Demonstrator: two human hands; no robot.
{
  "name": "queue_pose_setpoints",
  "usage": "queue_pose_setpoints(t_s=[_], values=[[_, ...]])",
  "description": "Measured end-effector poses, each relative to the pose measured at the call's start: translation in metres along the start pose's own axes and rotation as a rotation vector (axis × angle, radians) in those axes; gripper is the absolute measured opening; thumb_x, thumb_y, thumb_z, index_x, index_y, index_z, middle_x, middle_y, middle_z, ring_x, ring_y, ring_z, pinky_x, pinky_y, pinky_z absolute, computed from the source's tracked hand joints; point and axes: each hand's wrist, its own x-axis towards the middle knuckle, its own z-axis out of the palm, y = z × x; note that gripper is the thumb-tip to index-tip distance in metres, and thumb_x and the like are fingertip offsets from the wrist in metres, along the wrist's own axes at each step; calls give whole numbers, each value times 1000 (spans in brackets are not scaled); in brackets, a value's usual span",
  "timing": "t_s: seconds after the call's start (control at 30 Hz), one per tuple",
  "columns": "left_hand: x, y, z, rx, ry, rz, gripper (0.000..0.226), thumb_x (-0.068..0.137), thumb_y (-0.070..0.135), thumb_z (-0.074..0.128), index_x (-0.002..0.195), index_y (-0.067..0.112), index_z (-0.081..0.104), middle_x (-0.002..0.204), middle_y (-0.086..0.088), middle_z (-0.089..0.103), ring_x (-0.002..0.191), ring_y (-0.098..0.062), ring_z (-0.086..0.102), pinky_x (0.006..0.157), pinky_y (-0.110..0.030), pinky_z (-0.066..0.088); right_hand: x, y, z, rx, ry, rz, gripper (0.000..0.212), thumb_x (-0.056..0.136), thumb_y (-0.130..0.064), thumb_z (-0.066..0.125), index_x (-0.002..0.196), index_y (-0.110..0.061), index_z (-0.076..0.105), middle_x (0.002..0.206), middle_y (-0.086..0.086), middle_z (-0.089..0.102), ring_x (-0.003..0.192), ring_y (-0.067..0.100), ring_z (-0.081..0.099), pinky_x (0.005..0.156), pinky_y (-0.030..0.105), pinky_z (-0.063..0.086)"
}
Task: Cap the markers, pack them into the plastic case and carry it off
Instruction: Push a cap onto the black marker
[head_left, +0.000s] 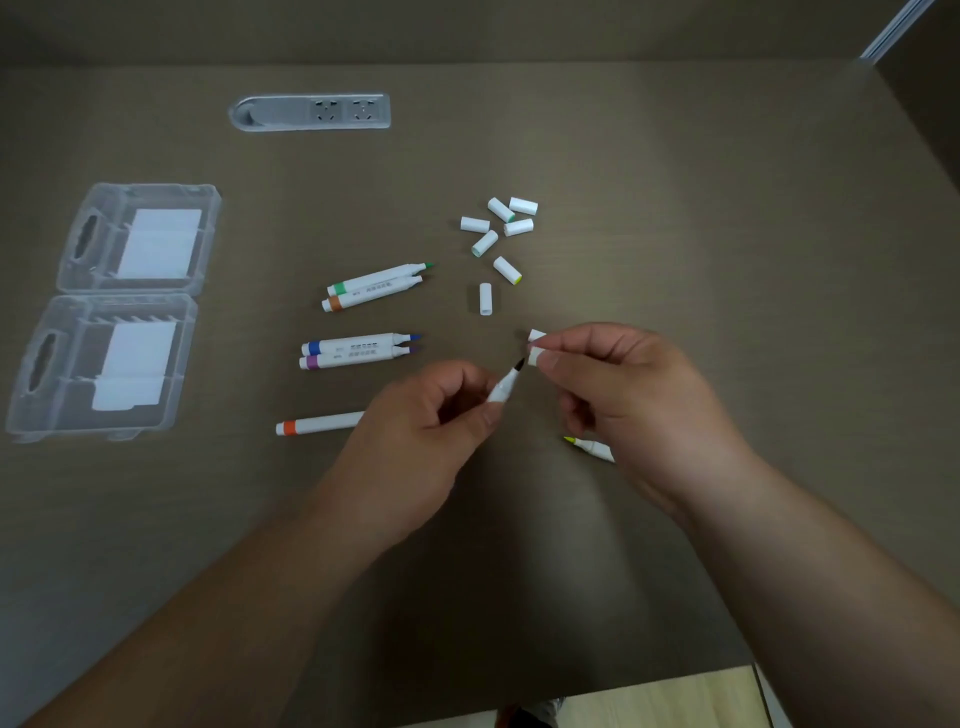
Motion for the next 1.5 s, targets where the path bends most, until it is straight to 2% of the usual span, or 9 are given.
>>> queue_pose_setpoints(t_s=[0.1, 0.27, 0.5, 0.7, 0.93, 1.03, 1.13, 1.3, 1.5], values=[[1, -1, -3, 56, -3, 34, 9, 94, 29, 64, 91, 36, 69, 82, 15, 69, 78, -6, 66, 69, -23, 53, 1, 0, -1, -83, -35, -32, 6, 87, -12, 70, 88, -9, 75, 57, 11, 50, 50, 21, 42, 52, 30, 37], [1, -5, -7, 191, -1, 111, 12, 93, 32, 65, 83, 39, 65, 78, 11, 65, 75, -8, 62, 64, -22, 48, 0, -6, -6, -231, -128, -29, 4, 86, -14, 71, 84, -12, 74, 58, 13, 48, 55, 25, 39, 58, 38, 33], [-3, -8, -11, 273, -12, 173, 6, 91, 29, 66, 91, 33, 70, 83, 11, 64, 80, -7, 60, 71, -31, 51, 5, -11, -10, -502, -311, -35, 4, 83, -22, 74, 80, -21, 77, 51, -4, 50, 52, 18, 42, 53, 33, 34], [-4, -11, -12, 269, 22, 181, 5, 90, 27, 68, 86, 28, 71, 83, 9, 65, 80, -8, 62, 75, -38, 51, 4, 3, 2, -451, -272, -66, 6, 85, -19, 73, 79, -20, 75, 49, -5, 52, 50, 18, 45, 53, 36, 37], [-13, -19, -7, 244, 69, 111, 6, 93, 33, 66, 89, 32, 71, 83, 11, 65, 81, -2, 58, 64, -12, 42, 5, 7, 10, -491, -310, -66, 5, 85, -20, 73, 80, -22, 74, 50, -7, 55, 47, 10, 47, 52, 30, 40], [-11, -18, -11, 288, 73, 102, 9, 93, 32, 63, 90, 39, 67, 85, 16, 64, 85, 3, 56, 62, -11, 38, 7, 7, 4, -416, -249, -37, 9, 81, -19, 77, 89, -21, 73, 63, -1, 58, 52, 12, 48, 54, 32, 40], [-12, -22, -33, 364, 154, 94, 12, 94, 30, 62, 96, 41, 67, 86, 17, 65, 83, 1, 58, 67, -17, 40, 10, 9, -12, -371, -75, -7, 14, 80, -22, 78, 94, -21, 74, 74, -2, 66, 50, 2, 49, 59, 26, 41], [-31, -53, -76, 577, 129, 28, 12, 95, 25, 62, 99, 36, 65, 89, 17, 58, 82, -3, 55, 68, -15, 39, 5, 11, -22, -282, 12, 68, 5, 86, -14, 72, 89, -15, 75, 69, 5, 48, 46, 1, 40, 43, 10, 40], [-60, -82, -77, 784, -19, 255, 15, 88, 27, 70, 101, 33, 74, 96, 17, 59, 88, 0, 55, 79, -24, 51, 4, 18, -10, -383, 37, -6, 4, 85, -18, 72, 83, -20, 76, 60, -7, 60, 47, 0, 46, 52, 13, 41]])
